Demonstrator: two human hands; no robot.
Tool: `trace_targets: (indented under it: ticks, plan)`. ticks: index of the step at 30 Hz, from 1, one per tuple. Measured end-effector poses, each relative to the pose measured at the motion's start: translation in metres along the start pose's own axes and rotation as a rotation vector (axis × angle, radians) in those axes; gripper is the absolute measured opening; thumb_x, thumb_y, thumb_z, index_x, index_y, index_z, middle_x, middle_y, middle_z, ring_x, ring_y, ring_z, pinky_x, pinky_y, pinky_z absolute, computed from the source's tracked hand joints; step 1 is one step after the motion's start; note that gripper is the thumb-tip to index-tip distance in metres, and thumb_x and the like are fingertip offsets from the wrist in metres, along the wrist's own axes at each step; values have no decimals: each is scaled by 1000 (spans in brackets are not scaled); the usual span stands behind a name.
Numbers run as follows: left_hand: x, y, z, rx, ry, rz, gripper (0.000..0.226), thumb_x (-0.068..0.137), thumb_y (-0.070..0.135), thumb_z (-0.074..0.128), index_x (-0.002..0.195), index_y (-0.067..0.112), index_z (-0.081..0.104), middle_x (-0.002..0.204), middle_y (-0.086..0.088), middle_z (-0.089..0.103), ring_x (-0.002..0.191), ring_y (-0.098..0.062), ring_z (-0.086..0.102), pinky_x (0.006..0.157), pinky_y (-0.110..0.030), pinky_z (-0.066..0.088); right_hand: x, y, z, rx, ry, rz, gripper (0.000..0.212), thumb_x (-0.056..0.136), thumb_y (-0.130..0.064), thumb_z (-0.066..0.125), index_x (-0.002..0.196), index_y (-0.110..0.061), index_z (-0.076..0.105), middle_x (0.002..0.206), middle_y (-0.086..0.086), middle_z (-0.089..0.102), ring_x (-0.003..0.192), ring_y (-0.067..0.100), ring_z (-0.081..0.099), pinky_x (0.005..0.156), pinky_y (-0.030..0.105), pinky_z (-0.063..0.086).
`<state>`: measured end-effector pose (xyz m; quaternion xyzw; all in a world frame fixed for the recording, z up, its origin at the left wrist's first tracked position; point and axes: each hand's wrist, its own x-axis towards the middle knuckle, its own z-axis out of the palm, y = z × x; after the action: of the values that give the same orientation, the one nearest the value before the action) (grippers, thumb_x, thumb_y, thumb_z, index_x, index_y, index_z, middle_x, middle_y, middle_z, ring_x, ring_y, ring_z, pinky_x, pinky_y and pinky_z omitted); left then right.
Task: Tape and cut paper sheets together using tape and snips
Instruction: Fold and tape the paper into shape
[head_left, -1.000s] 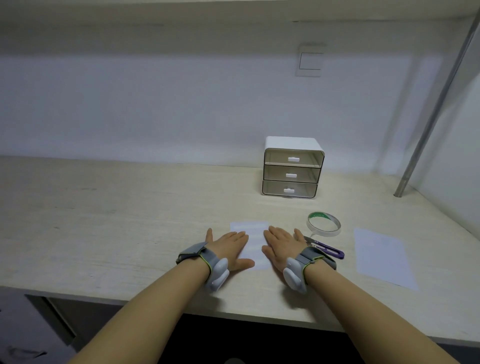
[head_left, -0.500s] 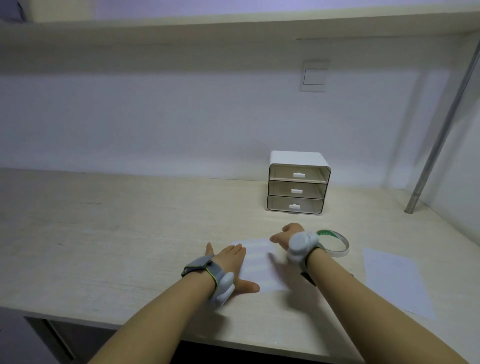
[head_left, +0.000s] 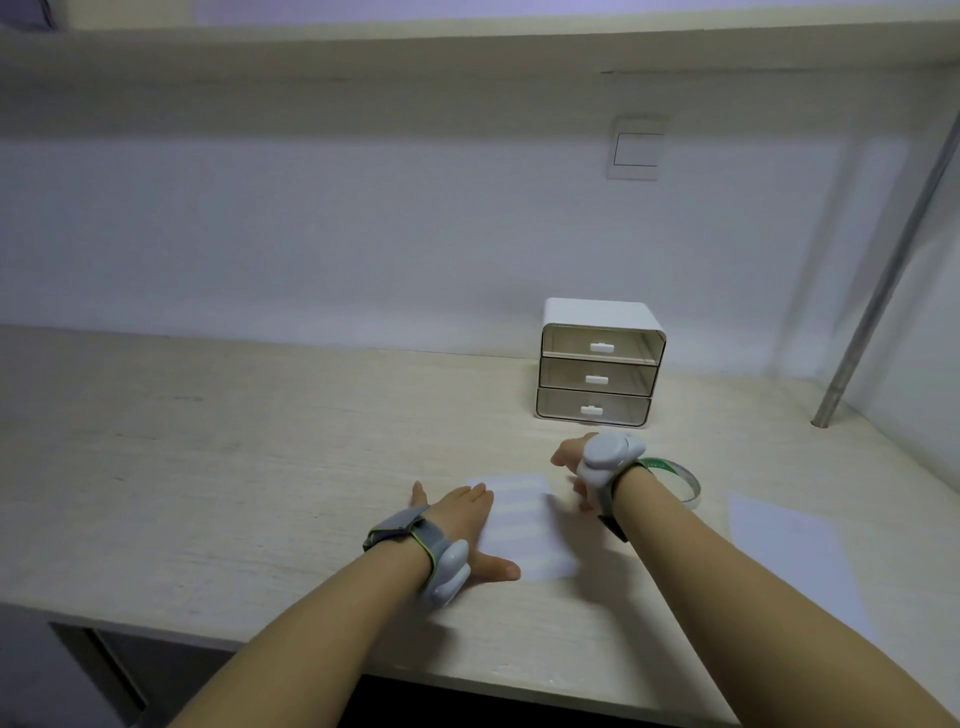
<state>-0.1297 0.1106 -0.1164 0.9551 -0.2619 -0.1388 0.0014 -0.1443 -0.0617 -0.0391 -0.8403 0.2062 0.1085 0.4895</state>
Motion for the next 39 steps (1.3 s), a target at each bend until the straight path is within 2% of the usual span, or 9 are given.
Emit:
trace_targets:
  ticks: [5, 8, 11, 14, 18, 22, 25, 29, 39]
  plan:
    - [1, -1, 1, -1, 3, -13, 105, 72, 77, 52, 149, 16, 17, 161, 1, 13, 147, -19, 17, 109, -70, 0, 12, 2, 3, 202, -69, 102, 50, 97, -11, 41, 144, 3, 29, 145, 24, 35, 131, 40, 42, 107, 50, 40]
    - [0, -2, 2, -11, 13, -15, 105, 71, 78, 51, 150, 17, 16, 161, 2, 13, 147, -18, 17, 110, -70, -1, 19, 6, 3, 282, -60, 189, 45, 98, -17, 42, 140, -3, 33, 122, 17, 41, 122, 36, 47, 105, 41, 41]
    - [-3, -1, 1, -34, 17, -13, 102, 72, 77, 52, 147, 18, 20, 159, 2, 20, 145, -19, 21, 111, -68, 0, 26, 15, 4, 266, -69, 165, 29, 95, -20, 48, 121, -8, 45, 92, 10, 48, 91, 27, 48, 78, 32, 45]
    - [-7, 4, -4, -82, 46, -7, 93, 72, 71, 60, 142, 17, 29, 148, 0, 38, 137, -23, 36, 111, -67, 5, 22, 19, 8, 170, -45, 131, 13, 97, -15, 46, 91, -4, 49, 74, 4, 48, 70, 18, 46, 75, 17, 43]
    - [-8, 6, -6, -191, 86, 0, 96, 72, 67, 63, 148, 26, 21, 152, 5, 34, 139, -21, 33, 113, -65, -2, 25, 27, 14, 36, -32, 17, 31, 90, -10, 59, 66, -20, 42, 100, 10, 48, 94, 25, 45, 93, 31, 44]
    - [5, 13, -11, -371, 325, -31, 52, 88, 54, 55, 135, 34, 47, 142, 8, 47, 132, -16, 44, 115, -55, 7, 33, 47, 11, 116, -22, -33, 25, 81, -17, 71, 70, -23, 50, 102, 10, 56, 92, 26, 55, 94, 37, 52]
    - [12, 26, -14, -427, 529, 12, 28, 92, 41, 55, 118, 36, 65, 121, 8, 62, 115, -13, 57, 110, -43, 29, 20, 62, 10, 190, -8, -79, 21, 79, -19, 72, 66, -15, 57, 81, 9, 61, 74, 24, 56, 72, 29, 50]
    - [11, 45, -15, -302, 571, 27, 23, 91, 38, 55, 109, 38, 70, 111, 5, 66, 105, -17, 60, 92, -34, 40, 5, 78, 9, 298, -57, -126, 7, 84, -11, 65, 87, -6, 70, 75, 5, 67, 66, 17, 61, 59, 21, 49]
    - [2, 64, -7, -242, 629, -28, 21, 91, 41, 54, 104, 40, 70, 106, 8, 66, 102, -12, 58, 91, -30, 28, -2, 102, 8, 488, -75, -196, 8, 83, 1, 63, 88, -6, 64, 76, 14, 66, 67, 26, 62, 63, 31, 49]
